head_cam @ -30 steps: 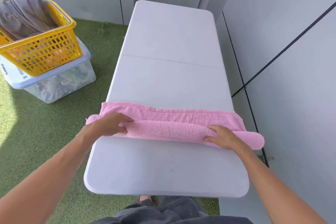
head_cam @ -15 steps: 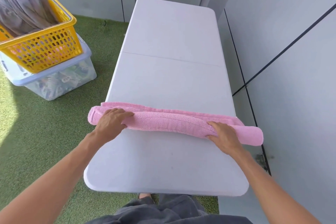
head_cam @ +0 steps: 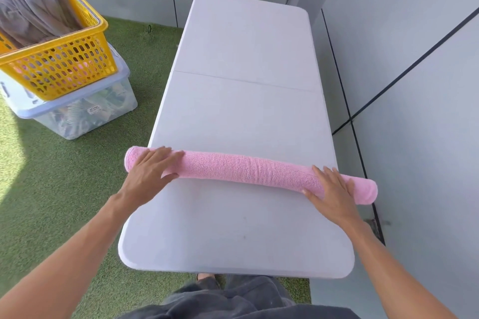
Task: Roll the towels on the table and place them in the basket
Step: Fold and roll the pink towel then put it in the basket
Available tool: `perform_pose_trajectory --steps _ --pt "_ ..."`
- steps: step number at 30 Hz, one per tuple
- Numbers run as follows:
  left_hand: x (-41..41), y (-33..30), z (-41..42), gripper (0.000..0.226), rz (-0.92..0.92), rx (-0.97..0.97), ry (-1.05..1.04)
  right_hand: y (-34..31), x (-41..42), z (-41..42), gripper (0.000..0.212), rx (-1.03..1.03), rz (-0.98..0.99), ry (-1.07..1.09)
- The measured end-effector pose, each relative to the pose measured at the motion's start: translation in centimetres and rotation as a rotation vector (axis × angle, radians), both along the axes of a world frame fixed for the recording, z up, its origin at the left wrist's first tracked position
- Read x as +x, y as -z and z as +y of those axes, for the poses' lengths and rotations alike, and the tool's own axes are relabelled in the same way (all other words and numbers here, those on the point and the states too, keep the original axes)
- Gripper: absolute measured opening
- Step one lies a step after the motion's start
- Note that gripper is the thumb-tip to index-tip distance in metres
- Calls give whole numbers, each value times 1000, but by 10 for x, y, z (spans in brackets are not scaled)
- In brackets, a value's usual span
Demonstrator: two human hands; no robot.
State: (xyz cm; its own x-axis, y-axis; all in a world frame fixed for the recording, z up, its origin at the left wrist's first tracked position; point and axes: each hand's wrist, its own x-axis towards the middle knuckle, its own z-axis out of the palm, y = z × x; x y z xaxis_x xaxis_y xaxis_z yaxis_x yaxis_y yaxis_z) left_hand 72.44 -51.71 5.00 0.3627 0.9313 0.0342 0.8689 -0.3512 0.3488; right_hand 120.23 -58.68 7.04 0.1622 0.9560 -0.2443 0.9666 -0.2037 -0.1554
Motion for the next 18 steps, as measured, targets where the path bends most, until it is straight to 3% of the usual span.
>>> perform_pose_trajectory --steps 5,11,14,18 --pt "15 -9 8 58 59 -40 -125 -1 8 1 66 -10 -89 90" --pt "56 -26 -15 41 153 -171 -368 -7 -68 -10 47 0 -197 290" --pt "88 -30 -40 38 86 -288 -390 -7 -113 -10 44 -65 -66 337" --pt "143 -30 -59 41 -49 -521 -433 -10 -157 -3 59 -133 317 328"
